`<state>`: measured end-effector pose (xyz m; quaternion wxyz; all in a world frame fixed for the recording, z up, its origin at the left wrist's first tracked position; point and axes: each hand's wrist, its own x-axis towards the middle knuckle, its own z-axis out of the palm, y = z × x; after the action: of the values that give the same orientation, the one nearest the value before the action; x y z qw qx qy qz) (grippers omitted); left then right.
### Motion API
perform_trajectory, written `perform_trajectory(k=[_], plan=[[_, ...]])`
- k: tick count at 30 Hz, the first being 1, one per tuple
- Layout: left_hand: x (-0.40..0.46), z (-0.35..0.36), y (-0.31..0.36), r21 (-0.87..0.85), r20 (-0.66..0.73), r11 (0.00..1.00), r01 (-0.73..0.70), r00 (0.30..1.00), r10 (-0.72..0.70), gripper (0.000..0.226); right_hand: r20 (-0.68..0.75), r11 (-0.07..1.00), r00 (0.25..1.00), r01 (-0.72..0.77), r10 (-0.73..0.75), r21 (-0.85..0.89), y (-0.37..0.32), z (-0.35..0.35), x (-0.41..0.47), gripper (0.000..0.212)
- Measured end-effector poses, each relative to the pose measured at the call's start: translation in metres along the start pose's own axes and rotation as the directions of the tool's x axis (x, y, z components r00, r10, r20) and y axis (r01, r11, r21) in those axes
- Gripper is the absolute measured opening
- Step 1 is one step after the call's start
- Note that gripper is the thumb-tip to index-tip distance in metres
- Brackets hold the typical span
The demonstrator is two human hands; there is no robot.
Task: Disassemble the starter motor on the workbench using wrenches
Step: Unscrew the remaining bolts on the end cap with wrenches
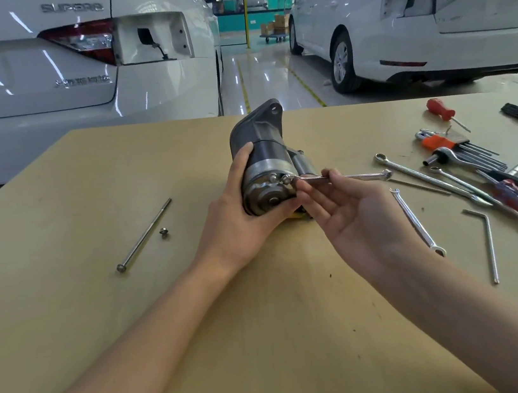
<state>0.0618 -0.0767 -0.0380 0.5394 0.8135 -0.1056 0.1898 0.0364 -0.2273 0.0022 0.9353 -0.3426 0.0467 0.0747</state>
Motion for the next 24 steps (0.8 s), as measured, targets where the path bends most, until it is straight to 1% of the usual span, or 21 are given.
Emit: perform_trajectory(k=[4, 6, 8, 9, 10, 11, 12, 13, 14, 15, 17, 18, 19, 20, 21, 22, 24], plan=[[0.000, 0.000, 0.001, 0.000, -0.002, 1.000, 0.003, 1.000, -0.003, 0.101, 0.000, 1.000, 1.000, 0.008, -0.008, 0.014, 0.001, -0.001, 0.002, 0.017], [0.000, 0.000, 0.001, -0.005, -0.001, 1.000, 0.007, 1.000, -0.007, 0.100, 0.002, 0.999, 0.999, 0.034, -0.034, -0.005, 0.002, -0.001, 0.003, 0.014], [0.000, 0.000, 0.000, -0.003, 0.002, 1.000, 0.011, 1.000, -0.011, 0.097, 0.019, 0.990, 0.994, 0.111, -0.109, -0.087, 0.000, -0.001, 0.004, 0.011], [0.000, 0.000, -0.001, -0.006, 0.004, 1.000, 0.016, 1.000, -0.016, 0.096, 0.043, 0.970, 0.985, 0.170, -0.165, -0.175, -0.002, 0.001, 0.005, 0.010], [-0.001, 0.000, -0.002, -0.013, 0.007, 1.000, 0.022, 1.000, -0.021, 0.095, 0.086, 0.920, 0.969, 0.246, -0.231, -0.306, -0.005, 0.003, 0.006, 0.011], [-0.001, 0.000, -0.003, -0.019, 0.008, 0.999, 0.028, 1.000, -0.028, 0.094, 0.151, 0.822, 0.943, 0.333, -0.297, -0.461, -0.009, 0.007, 0.006, 0.012], [-0.001, 0.001, -0.004, -0.016, 0.004, 0.999, 0.031, 1.000, -0.031, 0.093, 0.236, 0.680, 0.906, 0.420, -0.351, -0.602, -0.013, 0.013, 0.007, 0.014], [-0.001, 0.001, -0.004, -0.006, -0.002, 0.999, 0.032, 0.999, -0.032, 0.092, 0.330, 0.509, 0.863, 0.495, -0.382, -0.705, -0.017, 0.019, 0.008, 0.014], [-0.001, 0.001, -0.004, 0.007, -0.010, 0.999, 0.035, 0.999, -0.035, 0.091, 0.428, 0.329, 0.817, 0.555, -0.387, -0.764, -0.020, 0.027, 0.009, 0.012], [-0.001, 0.001, -0.004, 0.019, -0.015, 0.999, 0.036, 0.999, -0.036, 0.091, 0.521, 0.153, 0.770, 0.603, -0.368, -0.783, -0.022, 0.034, 0.010, 0.010], [-0.001, 0.000, -0.003, 0.048, -0.013, 0.998, 0.040, 0.999, -0.040, 0.086, 0.670, -0.179, 0.688, 0.648, -0.280, -0.741, -0.020, 0.049, 0.012, 0.011], [-0.001, -0.001, -0.003, 0.067, -0.004, 0.996, 0.054, 0.999, -0.054, 0.077, 0.719, -0.326, 0.663, 0.646, -0.209, -0.691, -0.017, 0.055, 0.013, 0.013], [-0.001, -0.002, -0.004, 0.082, 0.004, 0.994, 0.070, 0.997, -0.071, 0.063, 0.747, -0.445, 0.652, 0.635, -0.131, -0.632, -0.013, 0.060, 0.012, 0.016], [0.001, -0.002, -0.006, 0.122, 0.011, 0.990, 0.077, 0.997, -0.079, 0.045, 0.757, -0.526, 0.651, 0.625, -0.055, -0.576, -0.008, 0.064, 0.012, 0.018], [0.002, -0.002, -0.008, 0.184, 0.017, 0.981, 0.065, 0.997, -0.070, 0.029, 0.754, -0.577, 0.656, 0.622, 0.015, -0.529, -0.004, 0.065, 0.012, 0.021], [0.003, -0.003, -0.009, 0.260, 0.027, 0.965, 0.039, 0.998, -0.048, 0.019, 0.744, -0.613, 0.664, 0.619, 0.075, -0.491, -0.001, 0.064, 0.012, 0.025], [0.004, 0.002, -0.009, 0.393, 0.029, 0.920, 0.005, 0.999, -0.018, 0.019, 0.741, -0.653, 0.654, 0.629, 0.152, -0.421, 0.002, 0.061, 0.011, 0.030]])
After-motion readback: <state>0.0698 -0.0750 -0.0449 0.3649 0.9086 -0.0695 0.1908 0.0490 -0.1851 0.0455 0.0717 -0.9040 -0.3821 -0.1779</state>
